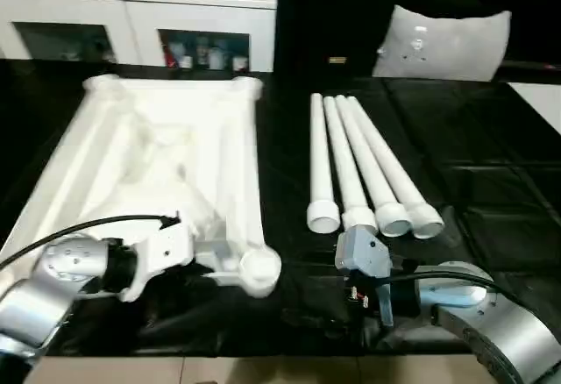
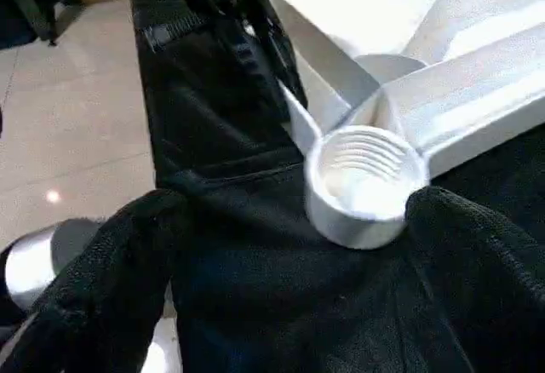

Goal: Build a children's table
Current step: Move table base, then pick table leg

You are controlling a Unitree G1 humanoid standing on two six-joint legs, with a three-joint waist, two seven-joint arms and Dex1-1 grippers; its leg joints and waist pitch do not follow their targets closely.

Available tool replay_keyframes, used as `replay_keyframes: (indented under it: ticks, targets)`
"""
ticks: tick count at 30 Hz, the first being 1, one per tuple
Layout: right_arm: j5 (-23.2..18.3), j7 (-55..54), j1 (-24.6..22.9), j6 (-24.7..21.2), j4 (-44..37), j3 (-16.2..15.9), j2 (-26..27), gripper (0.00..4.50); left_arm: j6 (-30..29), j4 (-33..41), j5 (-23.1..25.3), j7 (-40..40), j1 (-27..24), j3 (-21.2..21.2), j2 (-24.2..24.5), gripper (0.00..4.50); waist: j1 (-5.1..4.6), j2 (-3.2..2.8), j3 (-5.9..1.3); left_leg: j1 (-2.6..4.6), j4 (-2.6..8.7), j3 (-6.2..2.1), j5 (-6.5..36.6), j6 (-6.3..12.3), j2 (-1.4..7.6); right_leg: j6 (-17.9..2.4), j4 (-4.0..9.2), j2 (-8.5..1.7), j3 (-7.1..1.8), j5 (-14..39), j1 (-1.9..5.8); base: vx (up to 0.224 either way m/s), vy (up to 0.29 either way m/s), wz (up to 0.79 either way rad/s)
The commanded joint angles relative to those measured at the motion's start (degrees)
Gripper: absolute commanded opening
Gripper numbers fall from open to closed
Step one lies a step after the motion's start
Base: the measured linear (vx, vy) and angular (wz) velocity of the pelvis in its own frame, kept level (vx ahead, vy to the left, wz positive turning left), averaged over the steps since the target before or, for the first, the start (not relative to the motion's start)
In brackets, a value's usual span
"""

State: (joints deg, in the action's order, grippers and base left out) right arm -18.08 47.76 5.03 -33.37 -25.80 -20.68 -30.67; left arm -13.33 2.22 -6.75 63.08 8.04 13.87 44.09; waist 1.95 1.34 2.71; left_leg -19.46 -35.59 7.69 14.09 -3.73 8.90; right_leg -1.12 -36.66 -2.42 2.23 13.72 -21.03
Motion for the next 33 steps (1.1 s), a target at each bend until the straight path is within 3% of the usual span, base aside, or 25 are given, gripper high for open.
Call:
replay_keyframes:
  ticks: [1, 5, 10, 14, 15, 16, 19, 20, 21, 23, 24, 25, 26, 27, 33]
  targets:
    - [0.49, -1.46, 1.22, -0.14, 1.01, 1.17, 0.37, 4.5, -1.52, -1.48, 1.16, -3.46, 0.71, -0.28, -1.02, 0.02, 0.22, -0.67, -2.14, -0.48, 5.3, -1.12, 5.67, 0.39, 3.97, -12.2, 4.37, -5.83, -3.54, 4.0, 2.17, 0.0, 0.0, 0.0]
    - [2.65, -5.77, 2.92, -0.7, 3.34, 2.04, 2.54, 4.5, -1.17, -2.49, 2.54, -5.82, 2.38, -0.44, -3.42, 0.02, 0.15, -0.48, -2.18, -0.43, 5.12, -0.93, 4.35, 0.84, 3.93, -12.48, 4.37, -5.74, -3.59, 2.89, 2.18, 0.0, 0.0, 0.0]
    - [3.95, -12.31, 4.82, -2.23, 6.29, 4.43, 6.88, 4.5, 0.06, -2.84, 2.01, -6.12, 3.7, 0.03, -5.34, 0.02, 0.24, -0.63, -2.06, -0.2, 5.38, -0.87, 5.65, -0.22, 3.99, -12.16, 4.53, -5.76, -3.58, 5.93, 1.91, 0.0, 0.0, 0.0]
    - [1.18, -15.42, 6.64, -2.91, 7.17, 7.23, 11.23, 4.5, -0.53, -1.39, 2.03, -7.05, 3.92, -0.22, -5.87, 0.02, 0.21, -0.76, -2.26, -0.24, 5.32, -0.81, 4.58, -0.35, 4.01, -12.33, 4.19, -5.74, -3.54, 2.51, 2.05, 0.0, 0.0, 0.0]
    - [1.56, -16.81, 7.59, -3.53, 7.52, 7.59, 12.25, 4.5, -1.3, -0.43, 1.38, -6.86, 3.73, -0.7, -5.89, 0.47, 0.21, -0.97, -2.31, -0.21, 5.27, -0.8, 4.03, -0.31, 4.06, -12.5, 4.06, -5.71, -3.51, 1.03, 2.05, 0.0, 0.0, 0.0]
    - [1.82, -17.54, 8.05, -3.85, 7.73, 7.77, 12.76, 4.5, -1.64, 0.03, 1.08, -6.74, 3.63, -0.92, -5.89, 0.58, 0.14, -1.26, -2.32, -0.21, 5.27, -0.81, 3.72, -0.5, 4.05, -12.68, 3.92, -5.71, -3.53, 0.35, 1.98, 0.0, 0.0, 0.0]
    - [5.3, -24.91, 12.08, -5.74, 10.56, 9.24, 16.79, 4.5, -3.56, 4.0, -1.04, -6.14, 2.47, -2.78, -5.5, 0.79, 0.13, -1.14, -2.61, -0.29, 5.12, -0.67, 1.33, -1.28, 3.83, -13.36, 3.56, -5.57, -3.47, -3.41, 2.17, 0.0, 0.0, 0.0]
    - [7.86, -29.86, 15.34, -8.94, 13.04, 10.06, 19.06, 4.5, -5.02, 6.41, -2.33, -6.41, 1.72, -4.38, -5.15, 0.88, 0.04, -1.46, -2.41, -0.28, 5.24, -0.65, 1.88, -1.87, 3.74, -13.48, 3.55, -5.45, -3.37, -2.76, 1.94, 0.0, 0.0, 0.0]
    - [8.22, -30.45, 15.84, -9.83, 13.36, 10.1, 19.27, 4.5, -5.2, 6.74, -2.46, -6.48, 1.61, -4.61, -5.07, 0.88, -0.2, -1.34, -2.33, -0.27, 5.34, -0.67, 2.42, -2.51, 3.71, -13.57, 3.56, -5.26, -3.29, -1.68, 1.91, 0.0, 0.0, 0.0]
    - [9.85, -32.59, 19.88, -16.18, 16.62, 9.33, 19.78, 4.5, -6.7, 9.2, -3.55, -7.34, 0.81, -6.34, -4.72, 1.11, -0.21, -1.39, -2.31, -0.28, 5.31, -0.53, 3.61, -3.32, 3.47, -12.71, 3.73, -5.06, -3.38, 0.61, 2.0, 0.0, 0.0, 0.0]
    - [9.85, -32.59, 19.88, -16.18, 16.62, 9.33, 19.78, 4.5, -6.7, 9.2, -3.55, -7.34, 0.81, -6.34, -4.72, 1.22, -0.27, -1.45, -2.33, -0.29, 5.23, -0.51, 3.49, -3.51, 3.43, -12.7, 3.66, -5.04, -3.41, 0.54, 2.01, 0.0, 0.0, 0.0]
    - [9.96, -33.16, 21.74, -17.52, 18.55, 9.34, 20.3, 4.5, -7.46, 10.45, -4.01, -7.69, 0.43, -6.97, -4.6, 1.22, -0.01, -1.62, -2.23, -0.28, 5.16, -0.34, 3.44, -3.56, 3.44, -12.05, 3.83, -5.06, -3.51, 0.3, 1.88, 0.0, 0.0, 0.0]
    - [8.78, -33.9, 25.58, -19.96, 22.73, 10.43, 22.03, 4.5, -9.66, 13.21, -5.09, -8.38, -0.34, -8.16, -4.43, 1.36, -0.12, -1.43, -2.34, -0.25, 5.12, -0.3, 3.28, -3.65, 3.44, -12.27, 3.67, -5.09, -3.53, -0.26, 1.94, 0.0, 0.0, 0.0]
    - [8.88, -34.45, 27.34, -20.73, 24.84, 10.59, 22.65, 4.5, -10.9, 14.68, -5.53, -8.65, -0.77, -8.5, -4.26, 1.45, -0.18, -1.38, -2.48, -0.57, 5.07, -0.4, 1.69, -3.73, 3.4, -12.52, 3.41, -5.12, -3.5, -1.54, 2.08, 0.0, 0.0, 0.0]
    - [11.62, -38.07, 34.73, -19.59, 37.41, 11.19, 25.43, 4.5, -18.18, 22.22, -8.67, -10.93, -2.43, -9.54, -5.12, 1.73, -0.1, -1.55, -2.41, -0.51, 5.04, -0.08, 0.89, -4.54, 3.46, -12.86, 3.04, -4.83, -3.4, -4.77, 1.92, 0.0, 0.0, 0.0]
